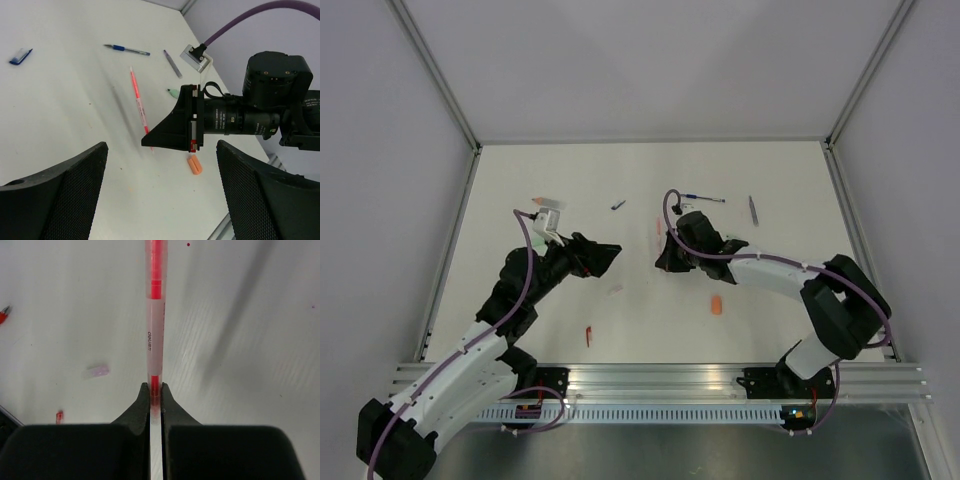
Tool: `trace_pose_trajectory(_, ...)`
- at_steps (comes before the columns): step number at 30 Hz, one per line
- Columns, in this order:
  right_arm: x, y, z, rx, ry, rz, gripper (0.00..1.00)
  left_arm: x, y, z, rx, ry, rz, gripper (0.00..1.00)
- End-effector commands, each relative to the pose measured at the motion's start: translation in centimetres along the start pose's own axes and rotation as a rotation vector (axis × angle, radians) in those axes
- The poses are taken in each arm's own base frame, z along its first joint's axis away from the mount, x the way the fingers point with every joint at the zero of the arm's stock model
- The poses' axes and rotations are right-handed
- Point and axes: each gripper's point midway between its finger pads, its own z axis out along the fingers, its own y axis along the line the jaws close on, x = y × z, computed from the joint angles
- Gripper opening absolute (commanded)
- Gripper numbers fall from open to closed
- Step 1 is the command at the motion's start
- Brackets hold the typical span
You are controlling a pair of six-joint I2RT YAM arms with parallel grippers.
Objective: Insert the pens into the pen caps
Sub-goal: Place the pen at the center of the board.
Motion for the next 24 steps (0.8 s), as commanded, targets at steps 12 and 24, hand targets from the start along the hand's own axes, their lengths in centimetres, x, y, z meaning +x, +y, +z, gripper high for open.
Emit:
trace_pose_trajectory(12,1.0,-4.4,4.2,0.277,0.071,0.099,0.18,-0.7,2.8,0.9,-0.135,-0.035,0.054,0.92)
trace_pose_trajectory(24,2.6,-7.2,5.1,0.403,0.107,0.107,0.32,-1.0,2.6,0.5,-0.136,-0.041,0.061,0.92)
